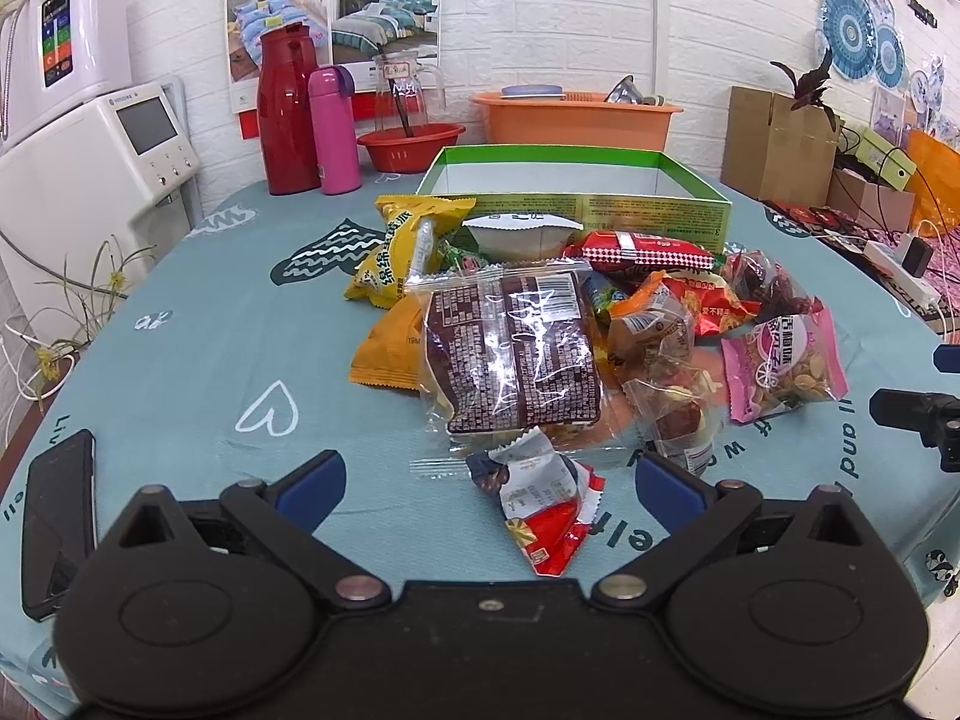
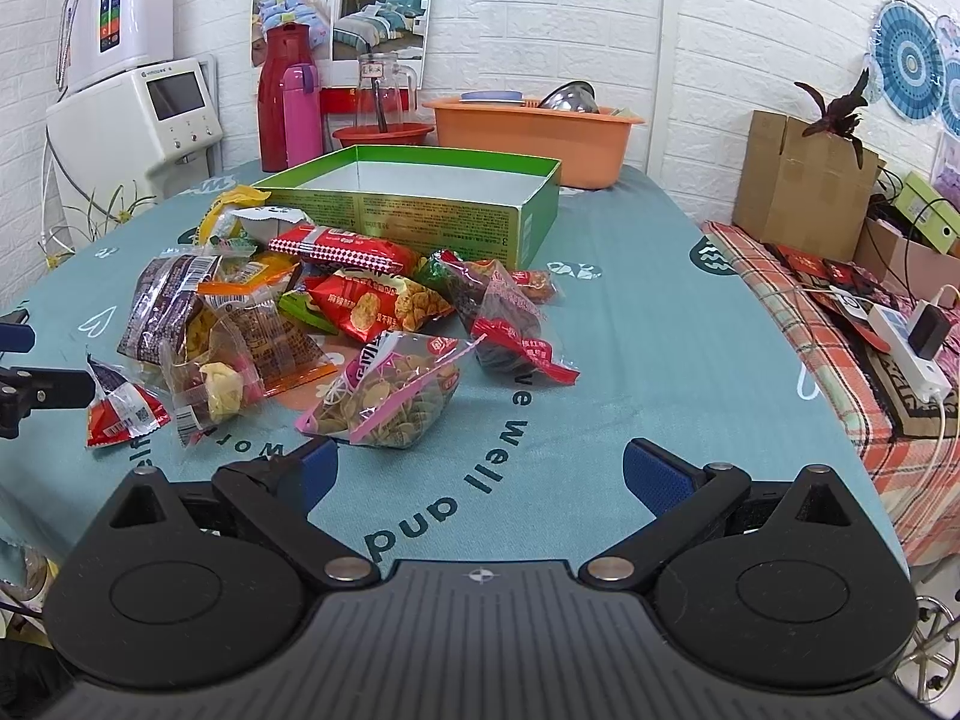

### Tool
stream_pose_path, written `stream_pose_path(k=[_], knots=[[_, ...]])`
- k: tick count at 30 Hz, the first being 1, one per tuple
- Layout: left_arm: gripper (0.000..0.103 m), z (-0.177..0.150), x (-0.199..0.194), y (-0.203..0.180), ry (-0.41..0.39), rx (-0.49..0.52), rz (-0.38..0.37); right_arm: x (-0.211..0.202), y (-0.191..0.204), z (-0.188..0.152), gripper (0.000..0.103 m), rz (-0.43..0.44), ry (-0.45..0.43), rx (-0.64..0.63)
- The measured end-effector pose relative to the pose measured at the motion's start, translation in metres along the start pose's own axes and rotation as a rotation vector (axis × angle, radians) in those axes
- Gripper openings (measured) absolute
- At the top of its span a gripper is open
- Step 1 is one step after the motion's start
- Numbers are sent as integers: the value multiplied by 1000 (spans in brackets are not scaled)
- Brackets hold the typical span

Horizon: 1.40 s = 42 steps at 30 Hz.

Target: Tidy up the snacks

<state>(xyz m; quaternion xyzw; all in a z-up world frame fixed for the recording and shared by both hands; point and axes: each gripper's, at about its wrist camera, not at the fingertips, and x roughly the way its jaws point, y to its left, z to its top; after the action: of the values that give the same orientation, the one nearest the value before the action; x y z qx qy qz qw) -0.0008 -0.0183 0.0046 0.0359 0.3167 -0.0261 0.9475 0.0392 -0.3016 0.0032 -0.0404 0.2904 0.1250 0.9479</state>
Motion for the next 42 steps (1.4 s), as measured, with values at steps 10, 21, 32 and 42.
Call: stream_pose_path(k=[10,21,32,42], knots=[[103,0,2,-1,3,0,-6,0,0,0,103,1,0,-1],[103,0,4,0,9,-1,-5,4,0,-1,103,10,6,-6],[103,8,6,10,11,-67,-154,-5,-5,-4,103,108,-182,73],[103,39,18,56,19,-271,-319,14,32,30,103,498,-158,110]])
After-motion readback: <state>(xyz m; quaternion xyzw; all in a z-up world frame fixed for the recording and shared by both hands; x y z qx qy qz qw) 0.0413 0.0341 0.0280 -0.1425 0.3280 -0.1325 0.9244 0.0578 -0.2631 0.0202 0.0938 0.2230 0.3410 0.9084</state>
